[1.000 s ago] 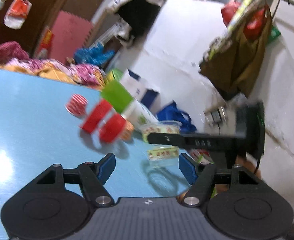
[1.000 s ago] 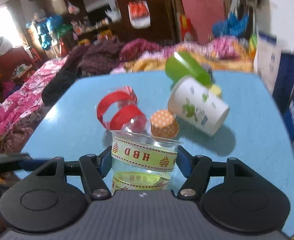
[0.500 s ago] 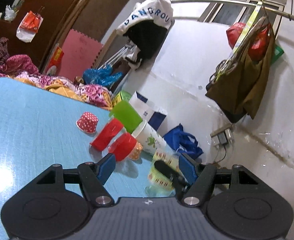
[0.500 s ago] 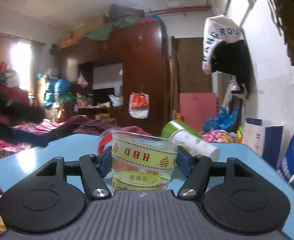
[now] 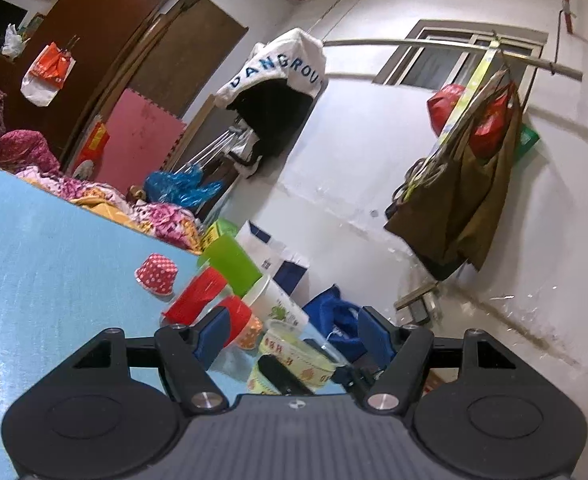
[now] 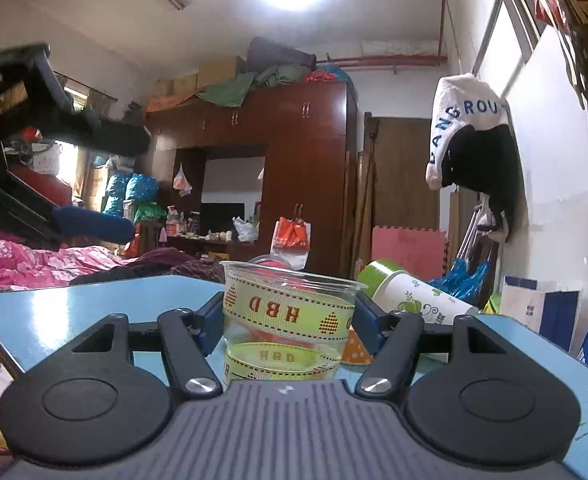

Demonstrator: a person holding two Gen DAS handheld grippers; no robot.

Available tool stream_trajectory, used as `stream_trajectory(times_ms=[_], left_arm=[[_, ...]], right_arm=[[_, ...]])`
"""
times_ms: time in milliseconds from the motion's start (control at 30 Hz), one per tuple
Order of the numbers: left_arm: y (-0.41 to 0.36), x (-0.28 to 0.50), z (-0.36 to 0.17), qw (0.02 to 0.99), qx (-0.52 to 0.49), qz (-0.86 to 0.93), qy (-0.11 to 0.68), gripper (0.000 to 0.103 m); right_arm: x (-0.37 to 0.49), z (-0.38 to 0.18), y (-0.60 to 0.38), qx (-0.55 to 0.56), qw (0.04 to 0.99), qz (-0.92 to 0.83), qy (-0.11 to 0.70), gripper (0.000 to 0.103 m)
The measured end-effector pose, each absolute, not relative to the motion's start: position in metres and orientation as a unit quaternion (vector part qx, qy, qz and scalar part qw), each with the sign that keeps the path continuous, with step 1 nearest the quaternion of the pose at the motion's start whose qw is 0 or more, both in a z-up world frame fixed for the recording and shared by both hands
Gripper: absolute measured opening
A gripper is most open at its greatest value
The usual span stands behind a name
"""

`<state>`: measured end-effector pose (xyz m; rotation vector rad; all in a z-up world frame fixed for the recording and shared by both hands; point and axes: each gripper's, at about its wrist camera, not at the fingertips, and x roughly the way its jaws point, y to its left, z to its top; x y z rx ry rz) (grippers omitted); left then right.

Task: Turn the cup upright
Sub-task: 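Rotate the right gripper to turn the clear cup rim-up, then lower the upright clear cup onto the table and open the right gripper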

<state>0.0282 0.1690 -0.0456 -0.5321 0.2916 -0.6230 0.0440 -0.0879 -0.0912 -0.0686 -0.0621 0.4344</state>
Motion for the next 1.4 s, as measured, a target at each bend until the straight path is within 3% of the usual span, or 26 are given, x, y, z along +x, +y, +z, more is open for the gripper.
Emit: stream_trajectory(times_ms=[233, 300, 367, 500, 633, 800, 933, 1167, 1400], left_arm=[[0.164, 0.023, -0.043, 0.913, -0.248, -0.295, 0.132, 0.077], [0.163, 0.023, -0.043, 0.913, -0.247, -0.299, 0.131, 0.078], [0.162, 0.024, -0.043, 0.915, -0.242, -0.295, 0.130, 0.078], [0.161, 0.021, -0.041, 0.931, -0.224, -0.260, 0.125, 0.082], [0.159, 0.015, -0.035, 0.958, -0.187, -0.189, 0.107, 0.083], [0.133, 0.003, -0.022, 0.985, -0.095, -0.079, 0.121, 0.100], [0.111, -0.009, -0.013, 0.989, -0.057, -0.047, 0.126, 0.100], [0.088, -0.036, 0.011, 0.983, -0.051, -0.034, 0.173, 0.100], [0.066, -0.027, 0.003, 0.972, -0.021, -0.039, 0.232, 0.100]], right_arm=[[0.028, -0.104, -0.079, -0.044, 0.975, 0.214, -0.039, 0.070], [0.024, -0.104, -0.084, -0.030, 0.975, 0.212, -0.051, 0.078], [0.022, -0.101, -0.090, -0.019, 0.974, 0.216, -0.059, 0.094], [0.022, -0.094, -0.102, -0.001, 0.971, 0.234, -0.050, 0.102], [0.013, -0.077, -0.132, 0.056, 0.964, 0.250, -0.069, 0.102], [0.001, -0.034, -0.160, 0.066, 0.968, 0.238, -0.038, 0.102], [-0.002, -0.005, -0.159, 0.017, 0.977, 0.205, 0.051, 0.102], [-0.014, 0.000, -0.158, -0.004, 0.971, 0.205, 0.126, 0.102], [0.000, -0.004, -0.161, 0.012, 0.955, 0.215, 0.204, 0.102]])
